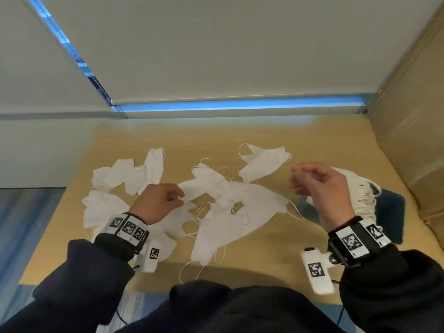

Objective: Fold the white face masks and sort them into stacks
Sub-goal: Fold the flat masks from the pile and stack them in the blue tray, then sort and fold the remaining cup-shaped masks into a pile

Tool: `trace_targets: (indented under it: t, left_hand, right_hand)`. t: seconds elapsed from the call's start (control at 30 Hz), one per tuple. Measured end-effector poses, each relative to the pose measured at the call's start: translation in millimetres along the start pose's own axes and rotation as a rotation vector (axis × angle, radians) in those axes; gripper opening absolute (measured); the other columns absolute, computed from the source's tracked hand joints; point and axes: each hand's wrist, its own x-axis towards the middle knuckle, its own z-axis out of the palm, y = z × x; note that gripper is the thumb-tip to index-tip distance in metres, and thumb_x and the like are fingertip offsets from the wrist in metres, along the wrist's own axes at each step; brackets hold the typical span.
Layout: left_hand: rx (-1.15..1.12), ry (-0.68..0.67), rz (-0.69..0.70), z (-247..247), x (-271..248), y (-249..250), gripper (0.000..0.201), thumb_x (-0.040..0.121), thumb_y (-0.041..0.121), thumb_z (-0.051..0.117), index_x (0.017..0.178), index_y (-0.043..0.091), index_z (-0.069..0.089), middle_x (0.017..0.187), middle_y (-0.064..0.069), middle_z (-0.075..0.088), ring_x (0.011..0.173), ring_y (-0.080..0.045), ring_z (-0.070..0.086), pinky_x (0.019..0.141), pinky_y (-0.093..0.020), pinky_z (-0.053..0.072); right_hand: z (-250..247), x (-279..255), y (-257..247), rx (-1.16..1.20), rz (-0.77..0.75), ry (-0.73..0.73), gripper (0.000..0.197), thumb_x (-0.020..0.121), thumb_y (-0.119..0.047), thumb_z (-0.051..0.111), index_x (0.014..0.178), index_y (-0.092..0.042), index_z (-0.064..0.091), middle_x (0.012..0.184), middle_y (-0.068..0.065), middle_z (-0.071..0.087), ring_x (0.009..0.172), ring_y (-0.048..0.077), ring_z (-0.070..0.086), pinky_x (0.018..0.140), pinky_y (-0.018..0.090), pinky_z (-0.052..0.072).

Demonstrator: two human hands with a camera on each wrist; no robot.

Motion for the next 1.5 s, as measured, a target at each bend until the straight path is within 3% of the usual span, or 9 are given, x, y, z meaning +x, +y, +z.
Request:
trace_targets:
  t: [0.23,0.37,0.53,0.67,0.87,1.1,1.2,1.33,1.5]
  left_hand:
    - [0.317,-0.177,-0.165,-13.5,-4.5,-74.7,0.024,0.078,0.029,0.081,0.091,0.036,0.063,0.094,0.01,0.065,0.093,-0.016,0.062,0.082,-0.031,0.052]
    - [0.384,-0.183,-0.165,-7.1,-0.9,-97.9,0.047,0.069,0.039,0.085,0.108,0.033,0.059,0.105,0.007,0.059,0.096,-0.018,0.059,0.078,-0.032,0.048]
    - [0.269,-0.157,-0.094,-7.9,1.0,-118.3,0.066,0.061,0.038,0.091,0.113,0.028,0.051,0.11,0.006,0.052,0.099,-0.021,0.058,0.084,-0.037,0.052]
    - [0.253,-0.136,-0.048,-20.5,-1.9,-144.2,0.055,0.069,0.034,0.088,0.111,0.031,0.052,0.107,0.009,0.057,0.099,-0.019,0.059,0.083,-0.037,0.052]
    - [0.266,-0.208,-0.004,-24.7,-3.6,-166.8,0.052,0.074,0.033,0.085,0.116,0.032,0.056,0.096,0.011,0.063,0.09,-0.016,0.06,0.079,-0.034,0.051]
    - [0.182,-0.188,0.111,-44.7,9.4,-175.9,0.018,0.081,0.024,0.077,0.078,0.036,0.065,0.078,0.015,0.063,0.082,-0.013,0.063,0.074,-0.028,0.051]
    - [-0.017,-0.015,0.166,-57.5,9.6,-181.3,0.018,0.088,0.019,0.073,0.082,0.036,0.068,0.082,0.012,0.067,0.078,-0.011,0.063,0.073,-0.028,0.052]
    - [-0.229,0.218,0.182,-82.5,10.4,-188.3,0.021,0.09,0.018,0.074,0.108,0.03,0.07,0.098,0.015,0.067,0.084,-0.003,0.065,0.075,-0.02,0.048]
    - [0.227,-0.052,0.177,-85.2,-9.3,-189.5,0.015,0.083,0.041,0.077,0.096,0.035,0.071,0.089,0.019,0.068,0.084,-0.005,0.064,0.069,-0.022,0.046]
  right_hand:
    - [126.3,-1.8,51.3,-0.544,0.144,-0.669,0.019,0.078,-0.01,0.08,0.094,-0.018,0.074,0.086,0.008,0.076,0.068,0.014,0.068,0.06,0.036,0.057]
    - [171.4,-8.8,82.8,-1.044,-0.036,-0.83,0.048,0.07,-0.03,0.087,0.114,-0.029,0.067,0.113,-0.008,0.059,0.104,0.015,0.06,0.088,0.032,0.048]
    - [178.5,-0.7,90.6,-1.121,-0.046,-0.791,0.027,0.081,-0.022,0.076,0.101,-0.033,0.063,0.101,-0.007,0.06,0.1,0.02,0.063,0.082,0.029,0.047]
    - [167.1,22.9,68.5,-1.063,-0.092,-0.461,0.022,0.085,-0.011,0.067,0.089,-0.033,0.067,0.095,-0.003,0.068,0.092,0.023,0.065,0.082,0.032,0.05]
    - [157.4,37.6,46.9,-1.358,-0.169,-0.106,0.059,0.078,-0.037,0.08,0.131,-0.029,0.057,0.135,0.01,0.052,0.121,0.036,0.046,0.098,0.049,0.043]
    - [208.0,3.8,72.2,-1.504,-0.255,-0.854,0.06,0.072,-0.028,0.081,0.127,-0.035,0.058,0.132,-0.008,0.051,0.119,0.022,0.045,0.094,0.037,0.04]
    - [213.1,5.3,66.4,-1.58,-0.217,-0.819,0.061,0.073,-0.033,0.08,0.126,-0.035,0.05,0.117,-0.009,0.053,0.11,0.021,0.046,0.091,0.036,0.036]
    - [208.1,7.7,53.9,-1.637,-0.375,-0.782,0.018,0.082,-0.037,0.071,0.099,-0.036,0.066,0.103,-0.014,0.055,0.108,0.017,0.049,0.083,0.033,0.03]
    - [188.0,11.9,31.9,-1.314,-0.325,-0.742,0.012,0.08,-0.03,0.078,0.079,-0.035,0.067,0.106,-0.015,0.066,0.101,0.012,0.06,0.088,0.035,0.044]
